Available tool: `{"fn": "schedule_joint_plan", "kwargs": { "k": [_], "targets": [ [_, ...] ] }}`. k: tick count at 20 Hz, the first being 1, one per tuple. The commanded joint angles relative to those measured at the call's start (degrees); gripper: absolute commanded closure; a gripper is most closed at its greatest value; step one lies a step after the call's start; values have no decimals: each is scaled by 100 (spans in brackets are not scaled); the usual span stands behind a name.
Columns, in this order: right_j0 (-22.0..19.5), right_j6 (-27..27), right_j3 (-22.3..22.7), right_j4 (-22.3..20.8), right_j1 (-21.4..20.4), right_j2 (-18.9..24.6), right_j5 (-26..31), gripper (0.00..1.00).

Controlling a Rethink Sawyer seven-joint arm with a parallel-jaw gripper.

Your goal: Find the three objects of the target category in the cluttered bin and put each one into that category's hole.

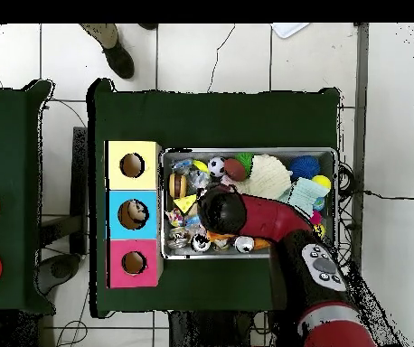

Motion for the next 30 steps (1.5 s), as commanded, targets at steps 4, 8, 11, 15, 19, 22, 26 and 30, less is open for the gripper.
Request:
{"fn": "schedule_joint_plan", "kwargs": {
  "k": [4, 8, 11, 15, 19, 22, 26, 30],
  "targets": [
    [59, 308, 192, -165, 732, 642, 472, 0],
    [131, 307, 162, -263, 784, 551, 417, 0],
    [291, 248, 51, -511, 838, 340, 209, 0],
    [592, 126, -226, -901, 815, -25, 196, 0],
    [887, 159, -421, -1195, 723, -389, 328, 0],
    [1114, 200, -502, -1349, 664, -646, 557, 0],
    [1470, 20, -700, -1585, 599, -1122, 1313, 0],
    [1612, -53, -935, -1778, 713, -1339, 1586, 0]
  ]
}}
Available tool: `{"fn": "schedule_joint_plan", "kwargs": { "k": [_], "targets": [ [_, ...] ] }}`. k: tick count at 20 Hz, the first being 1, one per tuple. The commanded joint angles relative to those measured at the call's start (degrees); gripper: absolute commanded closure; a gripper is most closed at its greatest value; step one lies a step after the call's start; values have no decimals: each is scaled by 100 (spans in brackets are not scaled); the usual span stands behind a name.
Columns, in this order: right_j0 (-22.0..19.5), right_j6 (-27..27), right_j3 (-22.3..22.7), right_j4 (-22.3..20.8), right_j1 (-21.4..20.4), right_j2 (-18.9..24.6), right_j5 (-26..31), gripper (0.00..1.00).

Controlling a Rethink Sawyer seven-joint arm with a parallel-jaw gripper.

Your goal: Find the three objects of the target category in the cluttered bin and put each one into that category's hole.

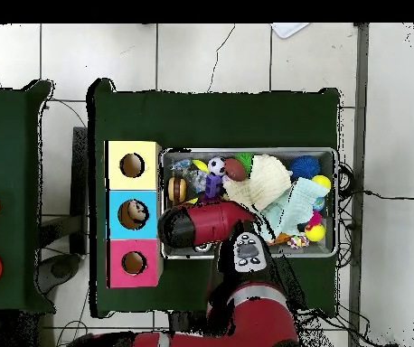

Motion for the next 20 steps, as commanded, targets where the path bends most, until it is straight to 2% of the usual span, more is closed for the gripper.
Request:
{"fn": "schedule_joint_plan", "kwargs": {
  "k": [1, 4, 6, 12, 14, 16, 20],
  "targets": [
    [234, -104, -707, -678, 306, -660, 1387, 0],
    [308, -212, -886, -936, 299, -790, 1546, 0],
    [328, -275, -1023, -1149, 354, -877, 1461, 0],
    [-115, -294, -1258, -1738, 711, -451, 99, 0],
    [-28, -229, -1468, -2112, 864, -640, -125, 0],
    [-24, -250, -1612, -2367, 929, -727, -160, 0],
    [50, -720, -1820, -2902, 972, -929, 363, 0]
  ]
}}
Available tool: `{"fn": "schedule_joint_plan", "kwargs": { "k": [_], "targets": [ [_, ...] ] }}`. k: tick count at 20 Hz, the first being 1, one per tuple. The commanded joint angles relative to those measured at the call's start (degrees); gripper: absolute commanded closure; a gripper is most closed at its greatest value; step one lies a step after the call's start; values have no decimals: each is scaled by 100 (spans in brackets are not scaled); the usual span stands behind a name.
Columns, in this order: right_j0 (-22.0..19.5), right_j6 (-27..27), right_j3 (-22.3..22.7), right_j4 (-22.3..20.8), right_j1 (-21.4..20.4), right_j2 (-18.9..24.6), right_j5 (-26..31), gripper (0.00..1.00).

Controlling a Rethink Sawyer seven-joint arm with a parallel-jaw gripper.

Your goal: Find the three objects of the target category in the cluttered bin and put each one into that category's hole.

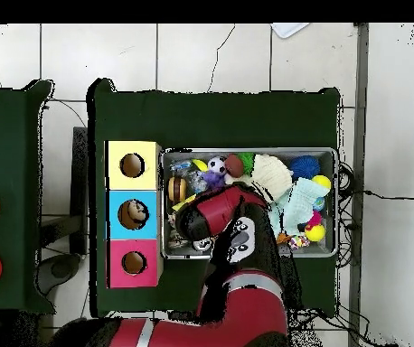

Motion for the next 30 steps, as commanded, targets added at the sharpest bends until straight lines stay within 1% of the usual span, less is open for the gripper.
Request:
{"fn": "schedule_joint_plan", "kwargs": {
  "k": [1, 2, 4, 5, 7, 9, 10, 14, 16, 21, 25, 29, 30],
  "targets": [
    [-187, -892, -728, -1130, 542, -351, 537, 0],
    [-206, -1117, -714, -1222, 502, -331, 715, 0],
    [-300, -1732, -651, -1336, 391, -246, 1214, 0],
    [-399, -2067, -593, -1332, 316, -152, 1478, 0],
    [-480, -2671, -512, -1264, 193, -80, 2200, 0],
    [-504, -3019, -476, -1203, 131, -79, 2739, 0],
    [-521, -3115, -455, -1199, 103, -66, 2867, 0],
    [-485, -3152, -471, -1237, 64, -105, 3218, 0],
    [-552, -3205, -462, -1220, 28, -57, 3326, 0],
    [-603, -3246, -456, -1289, -46, -13, 3461, 0],
    [-647, -3125, -425, -1361, -52, 113, 3503, 0],
    [-722, -3122, -323, -1350, -151, 231, 3586, 0],
    [-779, -3093, -282, -1271, -174, 302, 3573, 0]
  ]
}}
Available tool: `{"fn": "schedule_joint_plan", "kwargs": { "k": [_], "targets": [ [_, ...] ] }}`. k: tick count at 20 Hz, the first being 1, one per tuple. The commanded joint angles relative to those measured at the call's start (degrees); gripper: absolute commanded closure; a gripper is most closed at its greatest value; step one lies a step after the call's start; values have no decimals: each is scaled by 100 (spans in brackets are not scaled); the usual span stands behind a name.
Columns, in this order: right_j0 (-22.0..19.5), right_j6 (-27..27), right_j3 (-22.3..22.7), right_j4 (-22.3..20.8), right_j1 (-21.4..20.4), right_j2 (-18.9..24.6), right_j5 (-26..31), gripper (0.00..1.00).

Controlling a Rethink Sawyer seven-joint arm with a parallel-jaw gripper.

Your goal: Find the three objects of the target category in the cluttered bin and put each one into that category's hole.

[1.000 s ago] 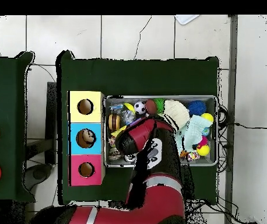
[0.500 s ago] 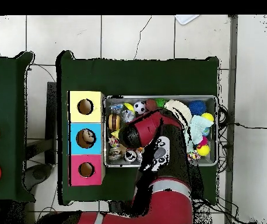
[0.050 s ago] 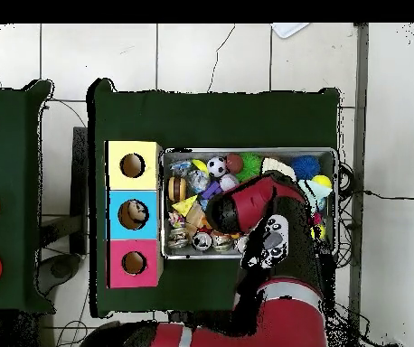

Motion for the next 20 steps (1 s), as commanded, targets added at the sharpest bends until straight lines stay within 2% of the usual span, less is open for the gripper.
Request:
{"fn": "schedule_joint_plan", "kwargs": {
  "k": [1, 3, 5, 6, 9, 13, 15, 20],
  "targets": [
    [-303, -1646, 211, -184, 60, 453, 565, 0],
    [-418, -1588, 294, -27, 14, 596, 539, 0],
    [-611, -1218, 419, 332, 68, 955, 214, 0],
    [-866, -928, 576, 668, 65, 1284, -177, 0],
    [-1677, -334, 1196, 1311, -26, 2085, -1493, 0],
    [-3218, 395, 2307, 1957, 301, 3774, -3905, 0],
    [-3248, 609, 2343, 1955, 328, 3902, -4066, 0],
    [-3161, 862, 2313, 1978, 263, 3855, -4006, 0]
  ]
}}
